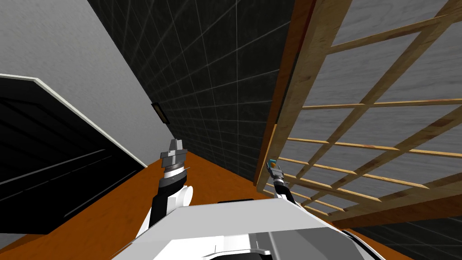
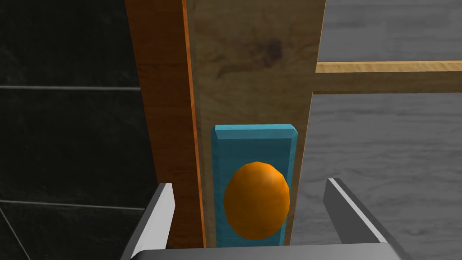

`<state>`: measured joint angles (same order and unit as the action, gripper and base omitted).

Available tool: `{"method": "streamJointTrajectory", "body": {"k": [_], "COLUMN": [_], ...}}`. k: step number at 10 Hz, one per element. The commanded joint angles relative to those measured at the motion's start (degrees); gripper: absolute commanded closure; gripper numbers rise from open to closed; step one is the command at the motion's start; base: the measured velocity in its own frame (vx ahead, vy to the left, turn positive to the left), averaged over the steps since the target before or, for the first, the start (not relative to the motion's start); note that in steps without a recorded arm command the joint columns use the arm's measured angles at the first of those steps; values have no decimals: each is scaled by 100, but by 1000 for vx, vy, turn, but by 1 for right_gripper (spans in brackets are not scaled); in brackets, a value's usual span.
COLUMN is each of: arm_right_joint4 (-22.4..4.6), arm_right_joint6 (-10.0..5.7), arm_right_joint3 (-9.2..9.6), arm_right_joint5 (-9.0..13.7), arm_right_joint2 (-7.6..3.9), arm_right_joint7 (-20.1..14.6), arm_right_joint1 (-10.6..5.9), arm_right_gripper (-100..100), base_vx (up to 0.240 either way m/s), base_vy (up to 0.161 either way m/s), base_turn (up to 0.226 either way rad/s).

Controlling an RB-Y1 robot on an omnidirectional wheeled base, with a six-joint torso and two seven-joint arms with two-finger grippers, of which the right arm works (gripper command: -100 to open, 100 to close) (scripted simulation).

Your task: Pull the door open

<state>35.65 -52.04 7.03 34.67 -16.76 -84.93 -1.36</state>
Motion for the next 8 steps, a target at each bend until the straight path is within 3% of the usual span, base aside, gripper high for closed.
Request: {"method": "streamJointTrajectory", "body": {"k": [1, 2, 7, 8], "arm_right_joint4": [0, 0, 0, 28], "arm_right_joint6": [0, 0, 0, -7], "arm_right_joint3": [0, 0, 0, 94], "arm_right_joint5": [0, 0, 0, -49], "arm_right_joint2": [0, 0, 0, -75], "arm_right_joint7": [0, 0, 0, -109], "arm_right_joint1": [0, 0, 0, 43], "arm_right_gripper": [-100, 100, 100, 100], "base_vx": [75, -15, -14, -146], "base_vy": [-2, -2, -2, -26], "base_turn": [14, -14, -1, 81]}}
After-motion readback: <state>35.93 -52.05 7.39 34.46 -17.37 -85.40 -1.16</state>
